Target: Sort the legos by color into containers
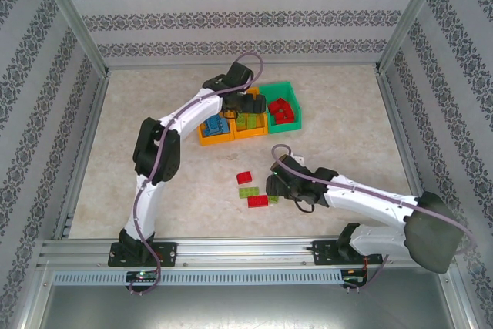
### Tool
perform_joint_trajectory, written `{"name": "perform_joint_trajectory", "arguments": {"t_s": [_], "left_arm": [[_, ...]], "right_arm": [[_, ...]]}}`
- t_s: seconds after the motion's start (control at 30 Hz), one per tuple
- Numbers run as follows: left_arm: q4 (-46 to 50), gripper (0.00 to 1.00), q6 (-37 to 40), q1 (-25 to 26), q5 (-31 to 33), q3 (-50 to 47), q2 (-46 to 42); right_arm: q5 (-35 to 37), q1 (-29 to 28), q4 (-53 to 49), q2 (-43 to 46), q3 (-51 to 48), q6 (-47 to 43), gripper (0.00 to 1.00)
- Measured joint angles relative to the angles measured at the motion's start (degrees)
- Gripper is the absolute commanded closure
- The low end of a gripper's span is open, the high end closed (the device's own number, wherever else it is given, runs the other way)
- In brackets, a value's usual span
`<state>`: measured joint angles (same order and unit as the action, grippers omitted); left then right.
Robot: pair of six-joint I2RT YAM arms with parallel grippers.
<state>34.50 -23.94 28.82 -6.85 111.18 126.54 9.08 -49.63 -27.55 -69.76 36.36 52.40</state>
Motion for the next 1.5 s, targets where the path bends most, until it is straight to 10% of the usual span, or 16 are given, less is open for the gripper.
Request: {"name": "perform_joint_trajectory", "arguments": {"t_s": [1.5], "left_arm": [[-9.9, 0.0, -0.11, -0.07, 2.86, -26.71, -22.8]], "right_arm": [[2.84, 0.02, -0.15, -19.47, 11.02, 1.27, 0.78]]}}
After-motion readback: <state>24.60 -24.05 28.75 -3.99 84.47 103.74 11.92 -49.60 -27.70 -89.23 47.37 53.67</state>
